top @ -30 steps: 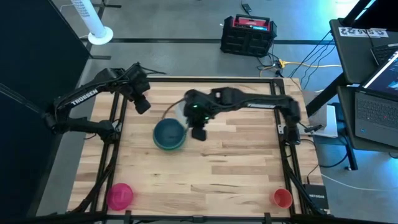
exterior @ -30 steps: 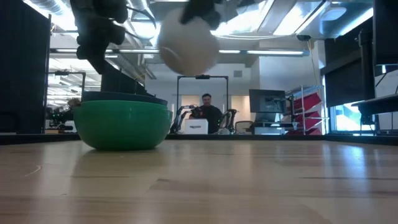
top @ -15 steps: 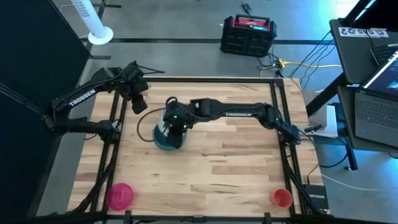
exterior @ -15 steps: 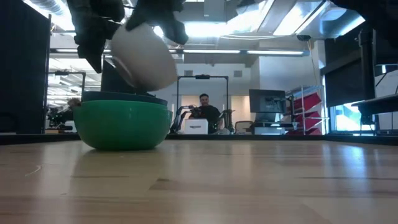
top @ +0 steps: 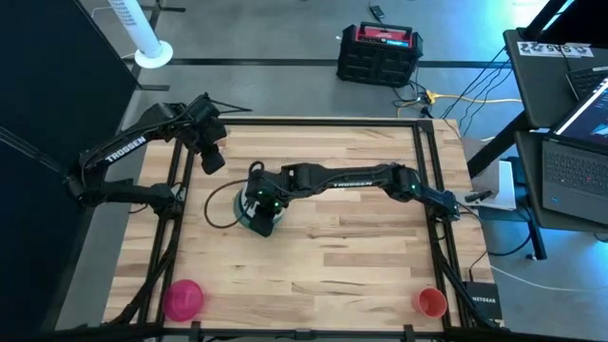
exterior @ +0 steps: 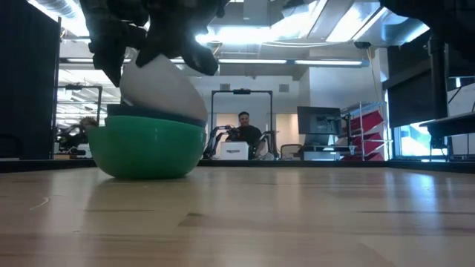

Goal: Nest bowls inside each other
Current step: Stack the white bowl on top of the blue bowl

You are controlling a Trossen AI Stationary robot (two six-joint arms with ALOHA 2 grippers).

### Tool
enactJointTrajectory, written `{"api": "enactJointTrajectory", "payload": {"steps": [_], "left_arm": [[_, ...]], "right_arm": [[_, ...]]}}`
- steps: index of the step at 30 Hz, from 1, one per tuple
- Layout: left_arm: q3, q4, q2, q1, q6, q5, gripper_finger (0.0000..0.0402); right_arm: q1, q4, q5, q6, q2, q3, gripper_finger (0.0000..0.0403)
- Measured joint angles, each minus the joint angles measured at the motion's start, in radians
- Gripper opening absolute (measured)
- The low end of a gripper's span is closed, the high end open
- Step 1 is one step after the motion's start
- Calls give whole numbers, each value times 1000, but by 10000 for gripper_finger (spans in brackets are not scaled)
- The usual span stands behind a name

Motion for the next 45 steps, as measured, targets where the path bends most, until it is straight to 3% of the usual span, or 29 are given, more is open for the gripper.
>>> {"api": "enactJointTrajectory", "payload": {"steps": [6,15,28,45], "left_arm": [[0,0,0,0,0,0,1],[0,0,0,0,0,0,1],[0,1,0,0,8,0,1],[0,5,0,0,12,0,1]], "right_arm": [[-12,0,-23,6,0,0,21],[-26,40,-43,3,-1,-1,149],[-19,14,-39,-93,-15,-37,172],[-19,82,-43,-114,-12,-166,154]]}}
